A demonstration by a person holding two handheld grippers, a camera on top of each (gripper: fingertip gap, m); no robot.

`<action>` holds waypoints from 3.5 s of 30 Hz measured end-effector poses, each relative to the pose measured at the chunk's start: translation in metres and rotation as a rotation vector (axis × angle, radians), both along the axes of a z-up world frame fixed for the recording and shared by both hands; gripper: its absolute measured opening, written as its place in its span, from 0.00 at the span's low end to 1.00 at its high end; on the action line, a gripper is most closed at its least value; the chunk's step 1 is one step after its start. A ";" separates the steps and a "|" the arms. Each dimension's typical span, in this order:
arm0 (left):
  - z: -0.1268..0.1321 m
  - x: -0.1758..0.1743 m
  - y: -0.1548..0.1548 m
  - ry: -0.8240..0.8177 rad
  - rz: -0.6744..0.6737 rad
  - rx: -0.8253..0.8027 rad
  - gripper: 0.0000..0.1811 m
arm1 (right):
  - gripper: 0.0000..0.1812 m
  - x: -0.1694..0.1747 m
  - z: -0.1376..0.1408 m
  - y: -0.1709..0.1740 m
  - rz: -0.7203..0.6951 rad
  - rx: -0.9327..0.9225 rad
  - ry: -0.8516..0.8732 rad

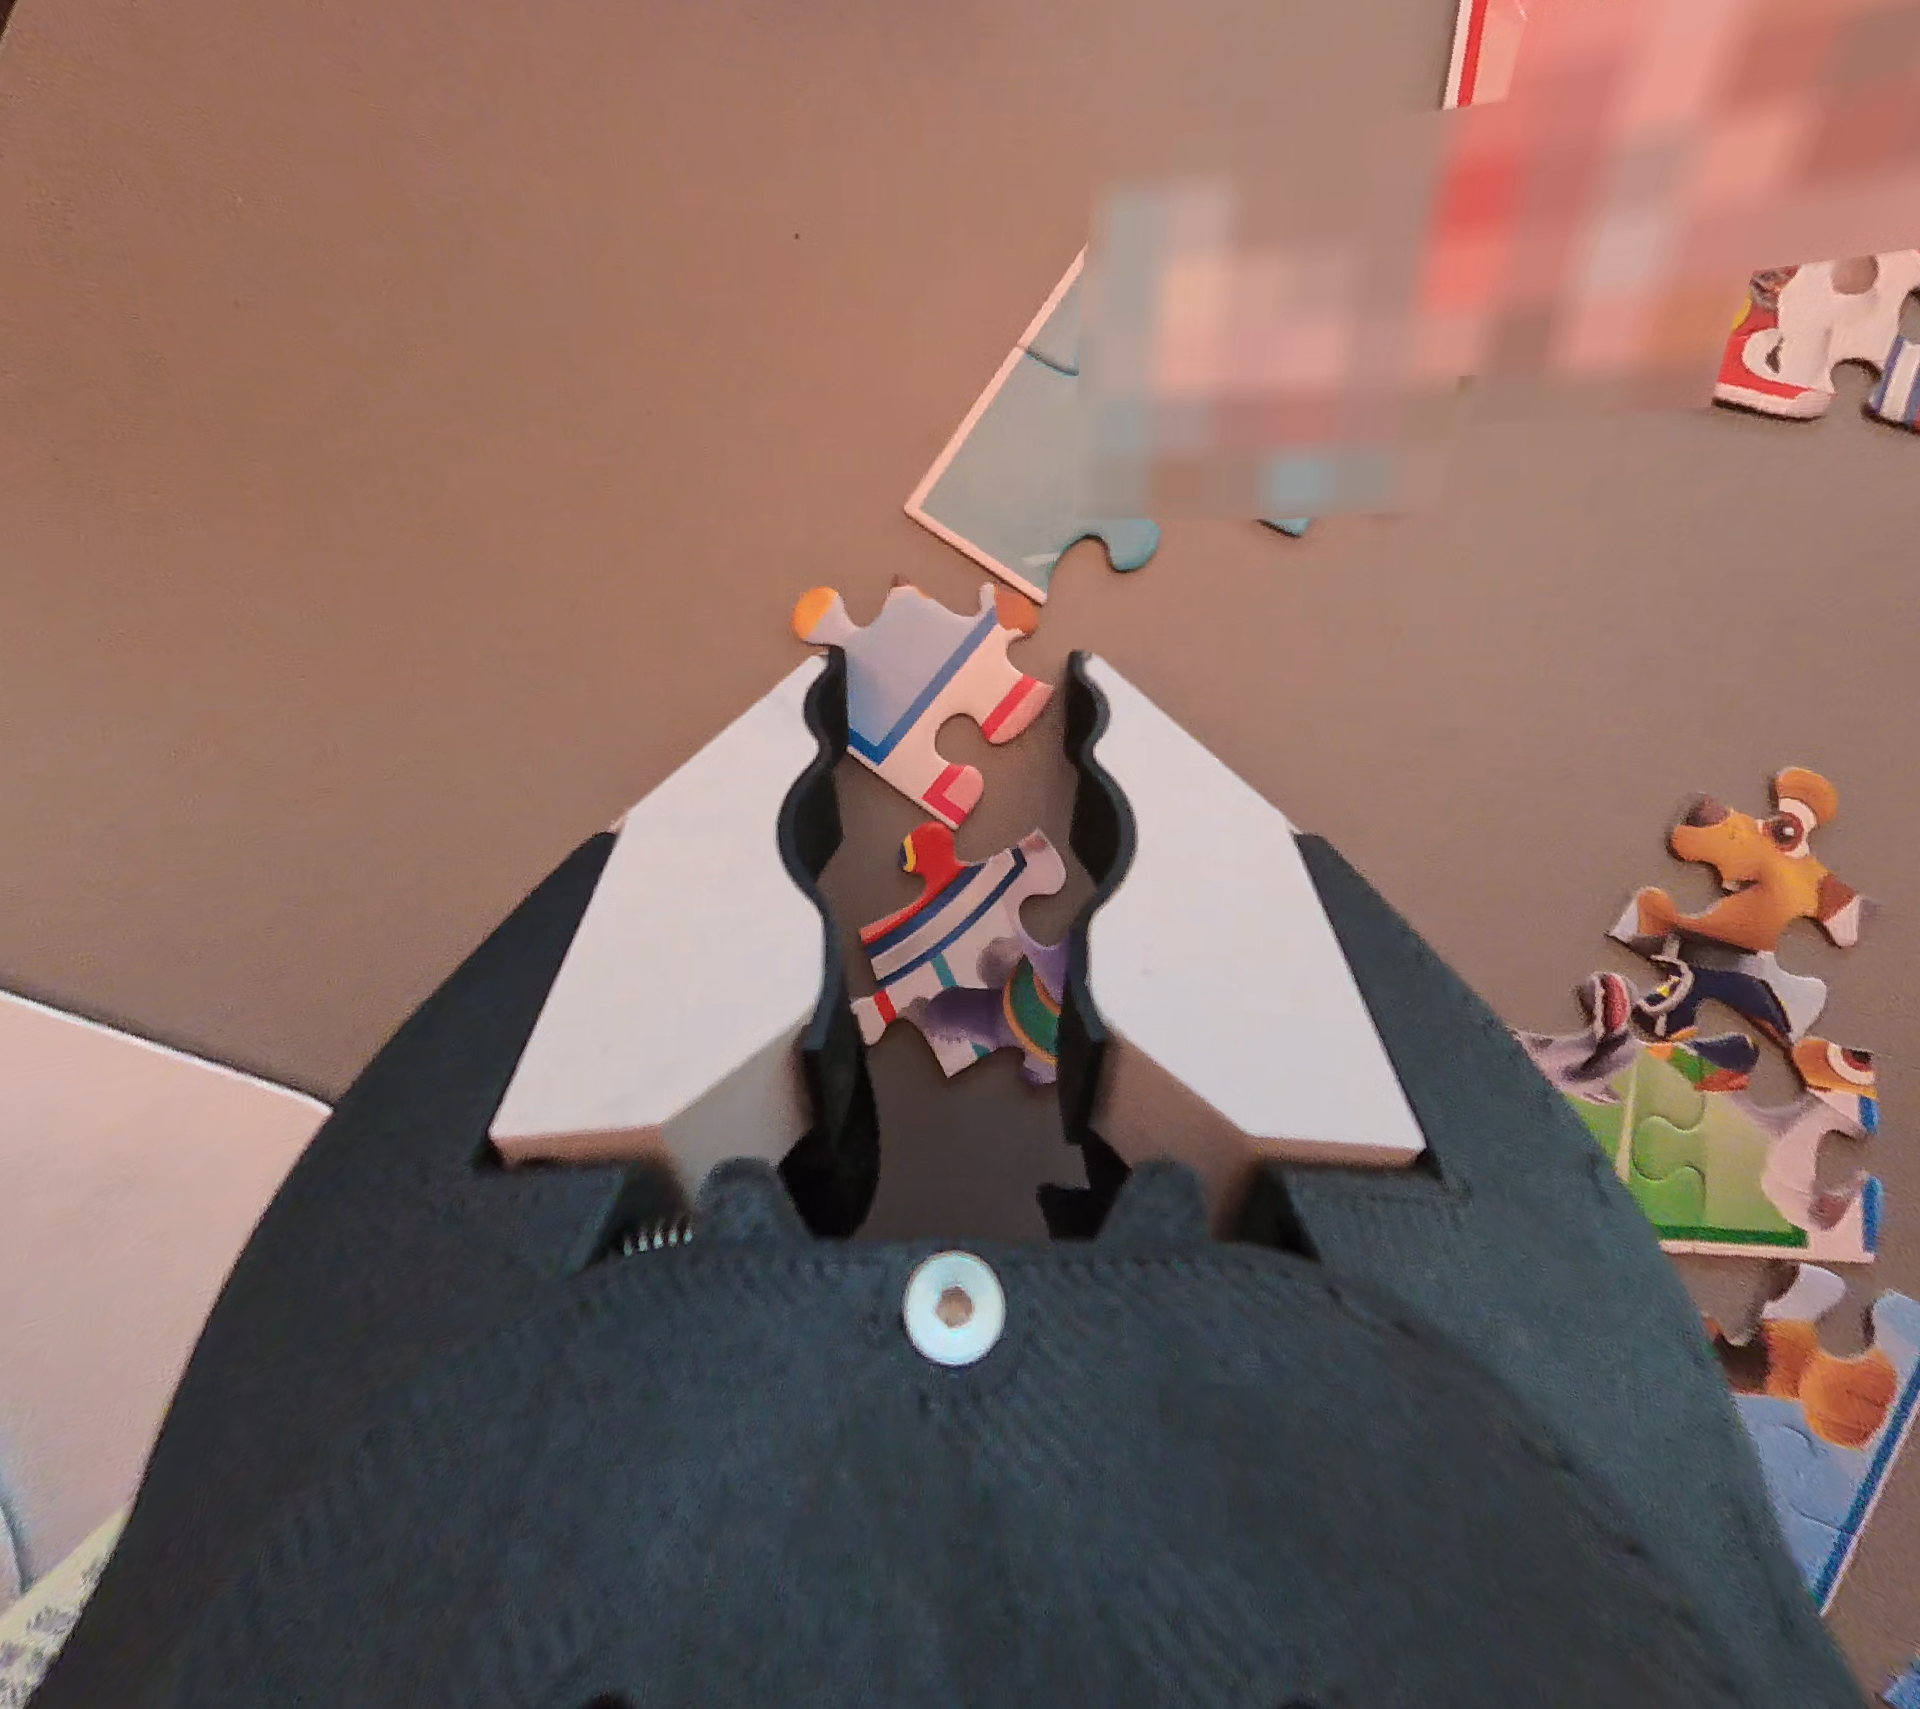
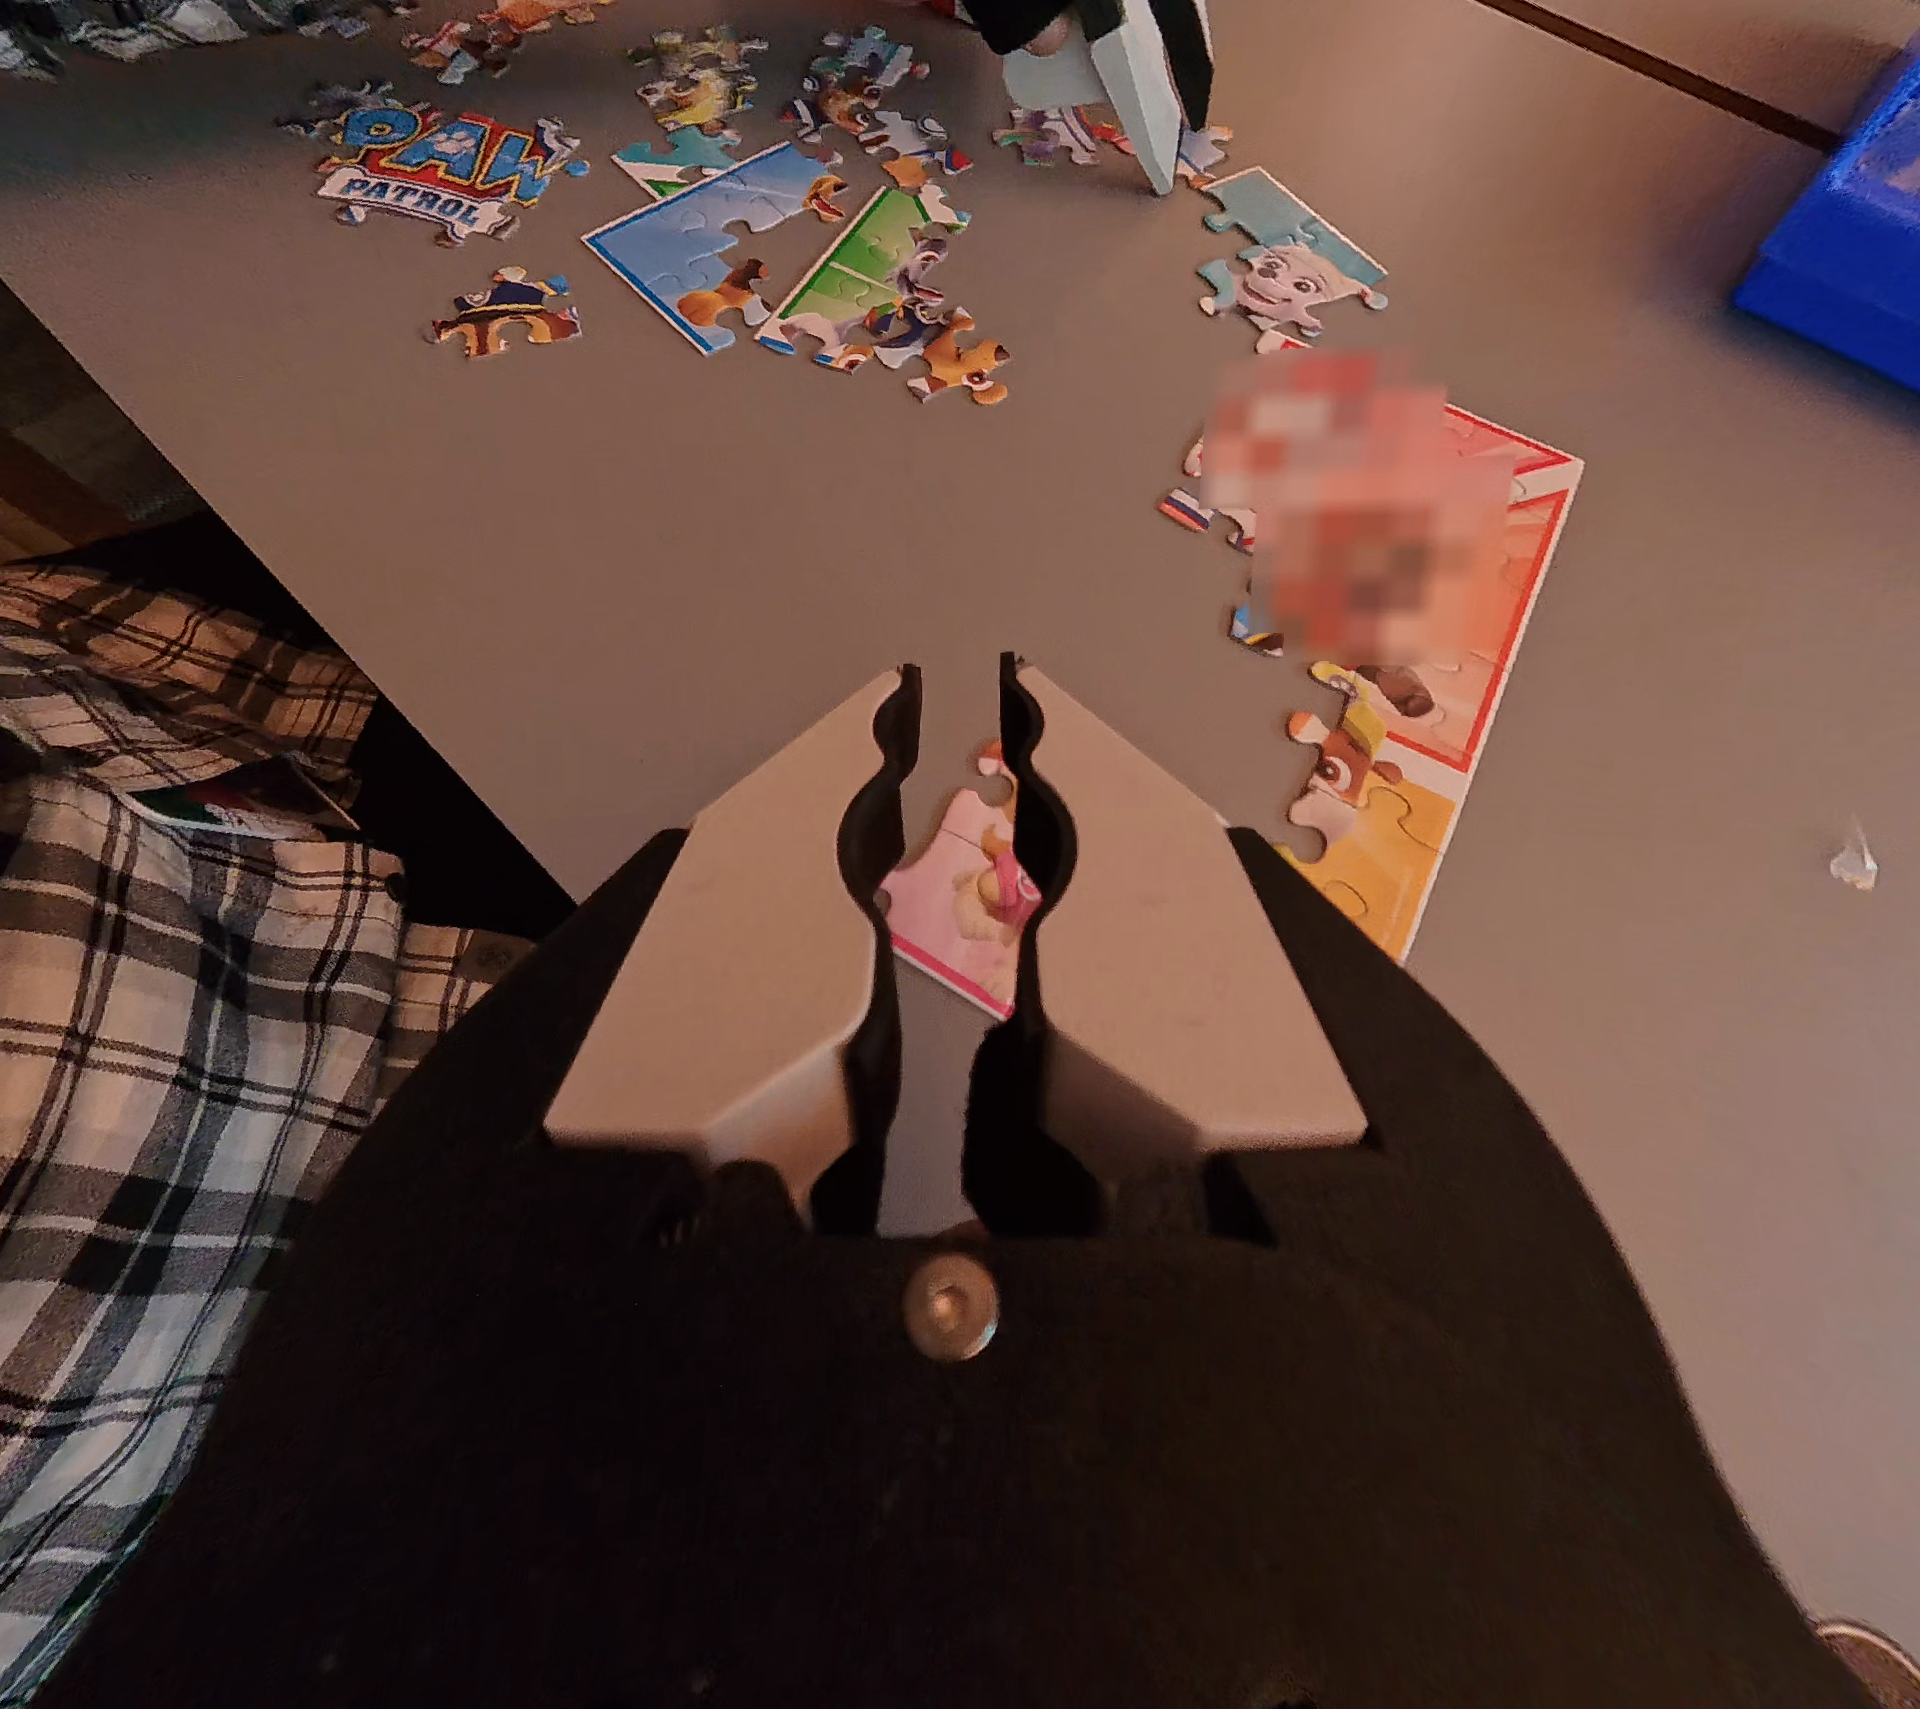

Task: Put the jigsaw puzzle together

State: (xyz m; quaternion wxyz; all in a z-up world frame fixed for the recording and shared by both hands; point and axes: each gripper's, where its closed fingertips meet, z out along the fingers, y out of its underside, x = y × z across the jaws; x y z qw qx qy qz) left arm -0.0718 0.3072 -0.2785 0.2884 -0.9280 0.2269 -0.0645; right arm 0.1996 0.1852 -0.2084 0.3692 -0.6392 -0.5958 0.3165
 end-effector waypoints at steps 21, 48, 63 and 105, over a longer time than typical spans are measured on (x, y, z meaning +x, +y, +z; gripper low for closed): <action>0.002 0.071 -0.085 -0.042 -0.152 -0.018 0.16 | 0.07 0.034 -0.015 0.005 -0.073 -0.022 -0.020; 0.003 0.137 -0.143 -0.095 -0.299 -0.005 0.13 | 0.07 -0.111 -0.067 -0.013 0.027 0.069 -0.291; 0.005 0.149 -0.136 -0.052 -0.312 0.050 0.13 | 0.00 -0.046 -0.069 -0.017 -0.005 0.012 -0.400; 0.001 0.210 -0.147 -0.081 -0.331 0.055 0.23 | 0.11 0.031 -0.066 0.003 -0.099 -0.063 -0.295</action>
